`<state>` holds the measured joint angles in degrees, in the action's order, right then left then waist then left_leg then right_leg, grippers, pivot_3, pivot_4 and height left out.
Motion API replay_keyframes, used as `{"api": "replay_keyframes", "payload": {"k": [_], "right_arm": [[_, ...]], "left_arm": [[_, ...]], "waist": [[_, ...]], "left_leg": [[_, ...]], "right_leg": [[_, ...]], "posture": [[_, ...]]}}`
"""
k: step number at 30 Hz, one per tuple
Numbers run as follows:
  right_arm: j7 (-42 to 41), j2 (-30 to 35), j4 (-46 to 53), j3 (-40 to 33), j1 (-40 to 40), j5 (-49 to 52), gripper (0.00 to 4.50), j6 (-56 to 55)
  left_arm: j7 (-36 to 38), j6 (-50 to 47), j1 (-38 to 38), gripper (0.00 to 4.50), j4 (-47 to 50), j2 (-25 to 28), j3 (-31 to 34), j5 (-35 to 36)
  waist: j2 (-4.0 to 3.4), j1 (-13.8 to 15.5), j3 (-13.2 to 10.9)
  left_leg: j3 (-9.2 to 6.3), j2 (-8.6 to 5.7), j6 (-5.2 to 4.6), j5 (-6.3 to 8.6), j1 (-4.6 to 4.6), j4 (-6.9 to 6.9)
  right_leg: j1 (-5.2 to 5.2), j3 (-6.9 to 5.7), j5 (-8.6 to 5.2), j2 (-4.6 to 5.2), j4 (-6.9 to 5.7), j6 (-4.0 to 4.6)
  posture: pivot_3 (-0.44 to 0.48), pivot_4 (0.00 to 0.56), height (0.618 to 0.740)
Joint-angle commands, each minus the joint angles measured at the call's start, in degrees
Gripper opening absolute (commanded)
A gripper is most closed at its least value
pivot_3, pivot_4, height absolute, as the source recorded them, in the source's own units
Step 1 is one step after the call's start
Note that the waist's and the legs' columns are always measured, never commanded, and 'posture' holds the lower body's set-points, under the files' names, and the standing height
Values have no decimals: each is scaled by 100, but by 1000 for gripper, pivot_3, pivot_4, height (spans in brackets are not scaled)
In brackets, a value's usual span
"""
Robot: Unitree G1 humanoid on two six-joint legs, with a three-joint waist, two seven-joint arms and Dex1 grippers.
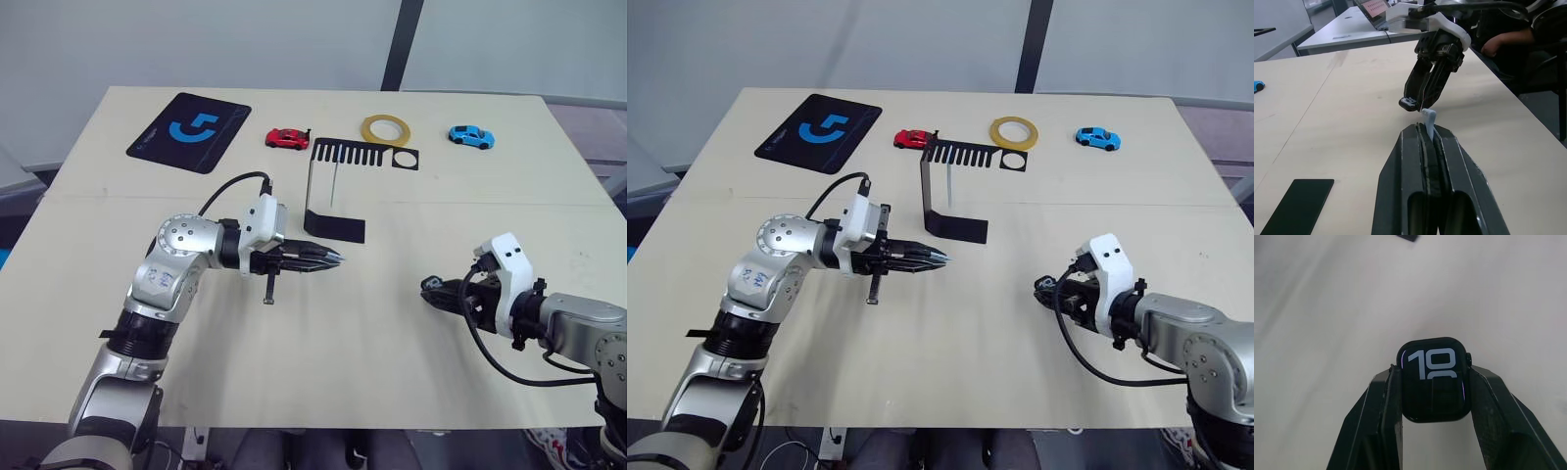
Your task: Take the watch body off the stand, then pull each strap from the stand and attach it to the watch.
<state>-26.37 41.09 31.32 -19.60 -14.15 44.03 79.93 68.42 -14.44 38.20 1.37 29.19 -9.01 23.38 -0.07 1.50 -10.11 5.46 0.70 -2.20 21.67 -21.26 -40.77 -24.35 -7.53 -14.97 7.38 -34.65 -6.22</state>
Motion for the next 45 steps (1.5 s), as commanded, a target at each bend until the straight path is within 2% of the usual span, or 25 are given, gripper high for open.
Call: {"api": "replay_keyframes", "payload": {"k": [1, 5, 10, 14, 19, 30, 45], "right_arm": [[-65, 105, -58, -46, -47, 34, 1551, -79], [-463, 212, -203, -6, -81, 328, 1551, -76], [-841, 121, -615, -199, -522, 1131, 1551, 711], [-796, -136, -1034, -72, -1063, 1477, 1551, 1211], [-489, -432, -1523, 172, -1433, 1937, 1551, 1257], [307, -804, -1968, 348, -1757, 2526, 1551, 1257], [865, -878, -2091, 339, -1877, 3083, 1551, 1256]], "left_arm": [[32, 21, 44, 0, 297, 25, 83, 79], [81, 576, -19, 0, 114, 115, -12, -316], [113, 1634, 103, 0, -94, 5, -137, -781], [218, 2459, 174, 0, -326, -49, -262, -1067], [343, 3276, 232, 0, -616, -21, -448, -1392], [206, 3671, 220, 0, -705, -101, -585, -1602], [-51, 3897, 411, 0, -1143, -309, -714, -1961]], "waist": [[0, -2, 0], [0, -7, 0], [0, -5, 0], [0, -9, 0], [0, -9, 0], [0, -10, 0], [0, -16, 0]], "left_leg": [[0, 0, 0, 0, 0, 0], [1, 0, 0, 0, 0, 0], [1, 2, 0, 0, -1, -5], [0, 4, 0, 0, -2, -9], [-1, 3, -1, 0, -2, -10], [-5, 8, -1, 0, -4, -11], [-4, 12, -2, 1, -5, -11]], "right_leg": [[0, 0, 0, 2, -1, 0], [0, -2, 0, 0, 0, 0], [0, -3, 0, 0, -1, 0], [0, -3, 0, 1, -4, 0], [0, -5, 0, 3, -7, 0], [-1, -9, 0, 7, -11, 0], [-1, -10, 0, 6, -11, 0]], "posture": [[0, 150, 732], [0, 150, 732], [0, 150, 732], [0, 150, 732], [0, 150, 732], [0, 150, 732], [0, 150, 732]]}}
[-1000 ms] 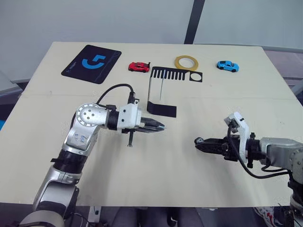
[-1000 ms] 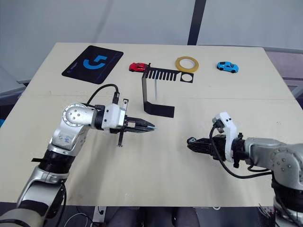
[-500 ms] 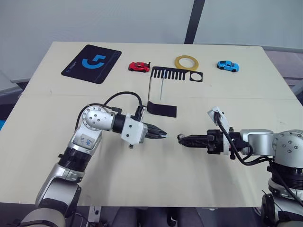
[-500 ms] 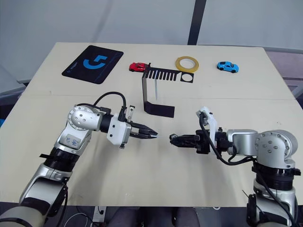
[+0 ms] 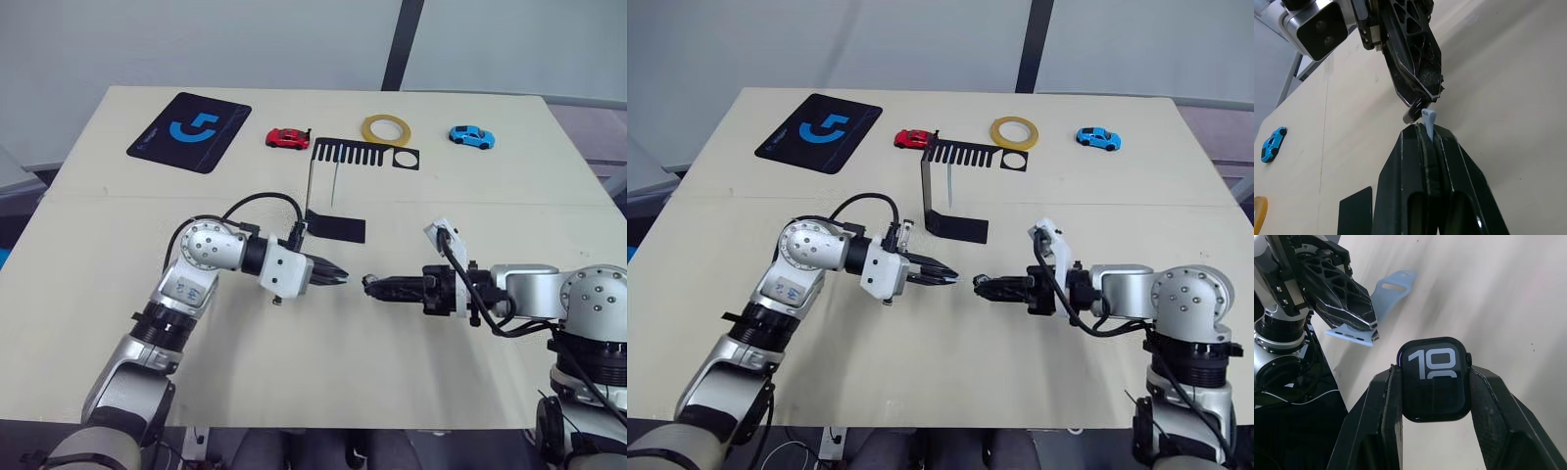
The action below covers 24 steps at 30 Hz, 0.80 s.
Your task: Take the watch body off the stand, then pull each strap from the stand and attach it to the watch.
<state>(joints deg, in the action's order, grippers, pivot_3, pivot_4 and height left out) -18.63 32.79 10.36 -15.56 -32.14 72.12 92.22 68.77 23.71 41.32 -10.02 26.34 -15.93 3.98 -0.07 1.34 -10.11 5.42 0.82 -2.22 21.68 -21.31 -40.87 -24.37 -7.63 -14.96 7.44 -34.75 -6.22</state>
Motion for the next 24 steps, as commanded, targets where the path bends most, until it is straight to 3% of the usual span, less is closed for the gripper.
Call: {"api": "replay_keyframes", "payload": {"k": [1, 24], "right_arm": [[126, -53, 0, -66, -85, 305, 1551, 28], [542, -46, -66, -43, -89, 707, 1551, -24]], "left_arm": [[-105, 91, 109, 0, -21, -35, -36, -35], [-308, 175, 243, 0, -320, -93, -113, -220]], "waist": [[0, 0, 0], [0, 2, 0]], "left_leg": [[0, 0, 0, 0, 0, 0], [0, 2, -1, 0, -1, 0]], "right_leg": [[0, -1, 0, 0, 0, 0], [0, -1, 0, 1, 0, 0]], "posture": [[0, 150, 732], [0, 150, 732]]}}
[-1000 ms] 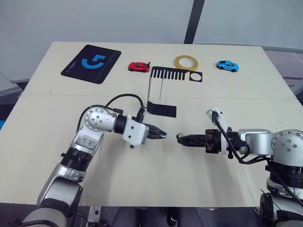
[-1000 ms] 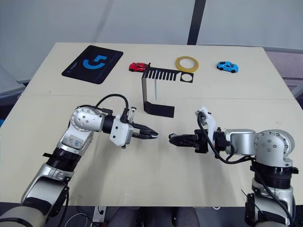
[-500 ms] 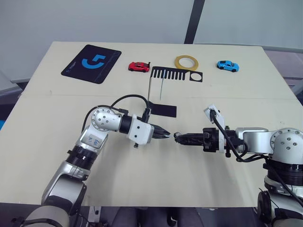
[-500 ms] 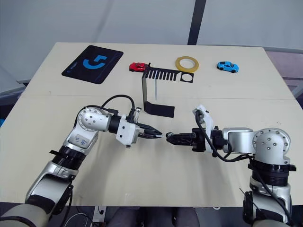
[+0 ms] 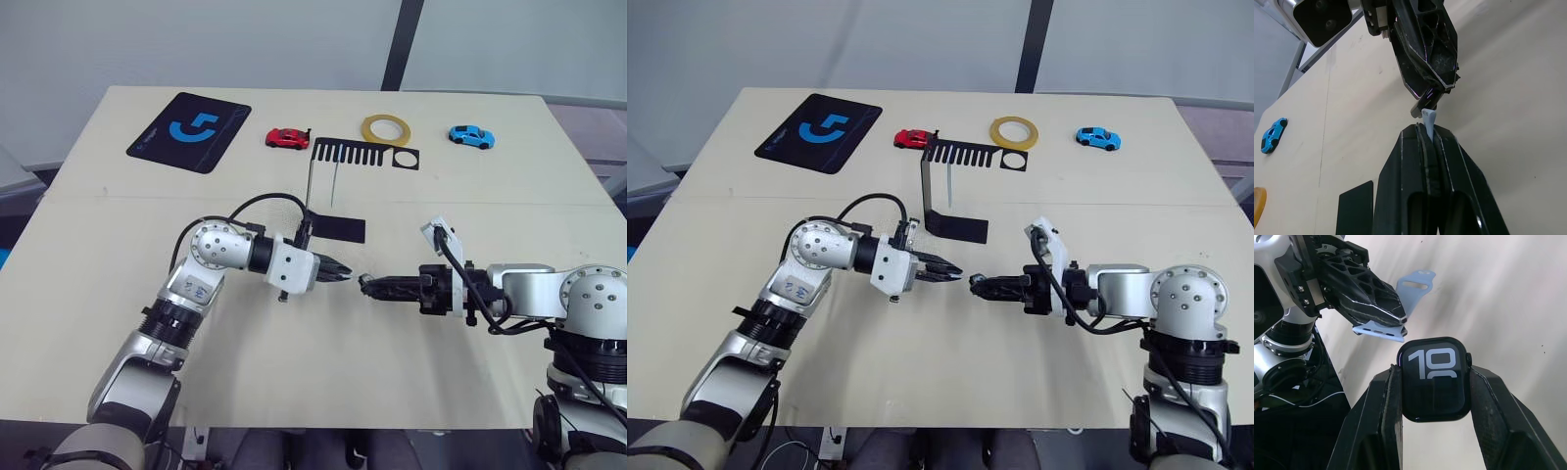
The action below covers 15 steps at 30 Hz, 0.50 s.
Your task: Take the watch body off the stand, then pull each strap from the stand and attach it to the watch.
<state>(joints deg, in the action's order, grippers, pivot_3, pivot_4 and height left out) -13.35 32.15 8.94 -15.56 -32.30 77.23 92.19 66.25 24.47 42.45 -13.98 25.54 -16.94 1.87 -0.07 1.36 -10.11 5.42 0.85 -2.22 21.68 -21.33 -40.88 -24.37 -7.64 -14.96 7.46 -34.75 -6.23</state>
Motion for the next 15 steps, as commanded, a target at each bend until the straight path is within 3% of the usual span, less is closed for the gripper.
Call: {"api": "replay_keyframes", "payload": {"k": [1, 15], "right_arm": [[29, 17, 74, -46, -67, 207, 1551, -25], [190, 20, 65, -57, 1, 328, 1551, -110]], "left_arm": [[-55, 105, 130, 0, 73, -13, -14, -15], [-76, 38, 76, 0, 200, -53, -41, 5]], "waist": [[0, 0, 0], [0, 0, 0]], "left_leg": [[0, 0, 0, 0, 0, 0], [0, 3, 0, 0, 0, 0]], "right_leg": [[0, 0, 0, 0, 0, 0], [-1, 0, 0, 1, 0, 0]], "posture": [[0, 150, 732], [0, 150, 732]]}}
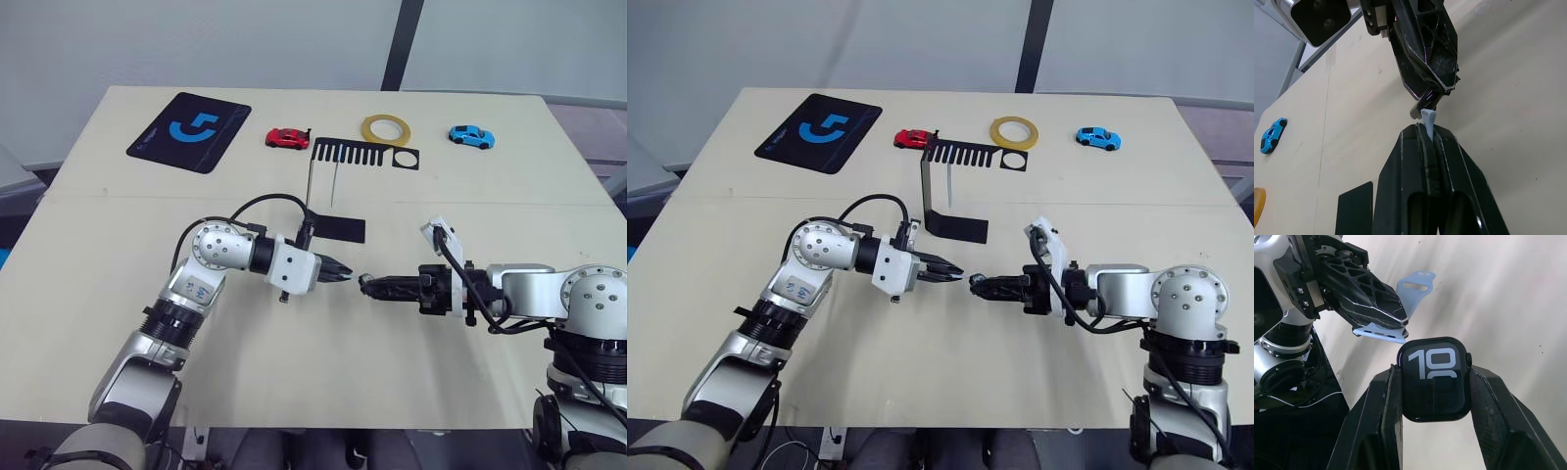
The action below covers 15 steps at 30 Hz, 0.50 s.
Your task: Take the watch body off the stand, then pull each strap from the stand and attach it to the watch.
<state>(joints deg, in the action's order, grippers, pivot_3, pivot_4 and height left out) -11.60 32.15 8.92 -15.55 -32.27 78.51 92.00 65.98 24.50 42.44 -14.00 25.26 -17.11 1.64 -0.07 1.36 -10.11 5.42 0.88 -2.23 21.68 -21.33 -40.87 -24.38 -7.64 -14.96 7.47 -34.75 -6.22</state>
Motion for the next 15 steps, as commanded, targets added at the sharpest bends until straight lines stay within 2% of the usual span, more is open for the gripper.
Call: {"api": "replay_keyframes", "payload": {"k": [1, 15], "right_arm": [[23, 19, 65, -58, 3, 202, 1551, -97], [110, 81, 81, 7, 43, 325, 1551, -153]], "left_arm": [[-49, 30, 72, 0, 209, -25, -26, 28], [-146, -5, 97, 0, 176, -65, -42, -27]], "waist": [[0, 0, 0], [0, 1, 0]], "left_leg": [[0, 0, 0, 0, 0, 0], [0, 2, -1, 0, 0, 0]], "right_leg": [[0, 0, 0, 0, 0, 0], [0, 0, 0, 1, 0, 0]], "posture": [[0, 150, 732], [0, 150, 732]]}}
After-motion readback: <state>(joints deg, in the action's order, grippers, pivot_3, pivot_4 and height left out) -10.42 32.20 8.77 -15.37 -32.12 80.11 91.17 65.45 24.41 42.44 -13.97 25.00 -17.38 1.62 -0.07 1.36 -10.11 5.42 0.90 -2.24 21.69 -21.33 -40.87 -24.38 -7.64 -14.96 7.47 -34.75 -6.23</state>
